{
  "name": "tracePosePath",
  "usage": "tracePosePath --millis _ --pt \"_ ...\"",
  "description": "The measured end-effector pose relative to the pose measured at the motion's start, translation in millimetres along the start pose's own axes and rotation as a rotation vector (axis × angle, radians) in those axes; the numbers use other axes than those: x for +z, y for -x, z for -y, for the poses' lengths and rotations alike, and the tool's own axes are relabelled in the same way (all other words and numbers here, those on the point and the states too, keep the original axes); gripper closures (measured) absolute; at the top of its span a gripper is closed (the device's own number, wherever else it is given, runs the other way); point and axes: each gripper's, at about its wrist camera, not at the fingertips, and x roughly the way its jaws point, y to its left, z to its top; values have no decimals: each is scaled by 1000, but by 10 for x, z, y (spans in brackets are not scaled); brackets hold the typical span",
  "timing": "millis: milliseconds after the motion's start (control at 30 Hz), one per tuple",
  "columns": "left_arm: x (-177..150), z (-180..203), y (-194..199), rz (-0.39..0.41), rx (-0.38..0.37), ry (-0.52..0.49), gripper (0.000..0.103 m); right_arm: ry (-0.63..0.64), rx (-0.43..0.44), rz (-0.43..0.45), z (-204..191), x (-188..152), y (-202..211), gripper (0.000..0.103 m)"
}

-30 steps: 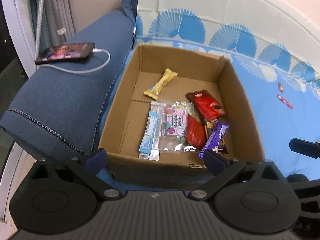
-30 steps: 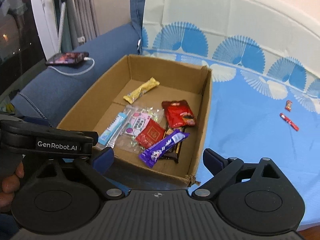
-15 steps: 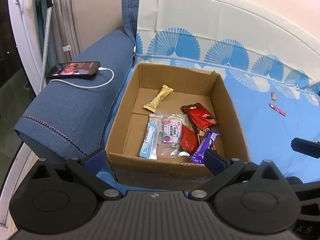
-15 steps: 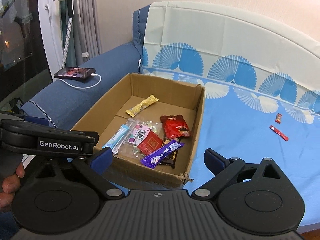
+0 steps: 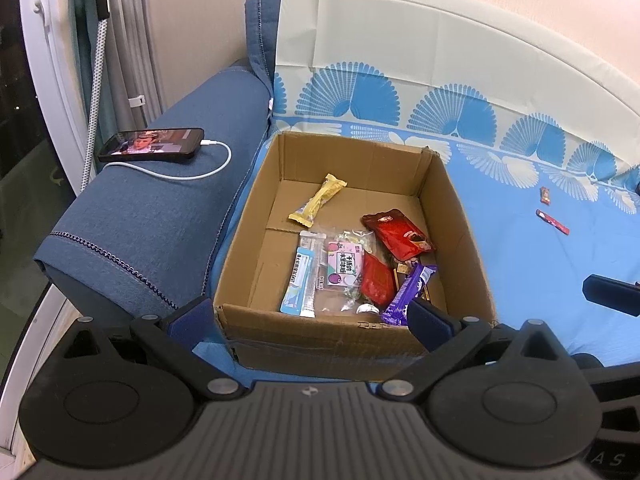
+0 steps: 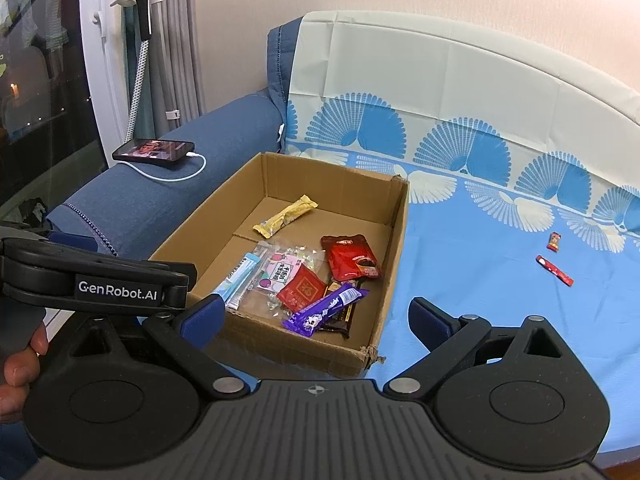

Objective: Organize snacks

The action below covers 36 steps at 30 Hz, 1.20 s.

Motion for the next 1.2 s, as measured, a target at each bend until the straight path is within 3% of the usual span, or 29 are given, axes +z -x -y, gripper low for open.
tracePosePath --millis 767,1033,1200 --pt "16 183 -25 -16 34 -57 0 -57 28 -11 176 -68 -36 4" --pt "73 401 -128 -56 14 -99 0 -124 22 -14 436 -153 -56 3" --pt "150 589 -219 -88 -8 -128 0 -191 -26 -5 742 -224 -47 2"
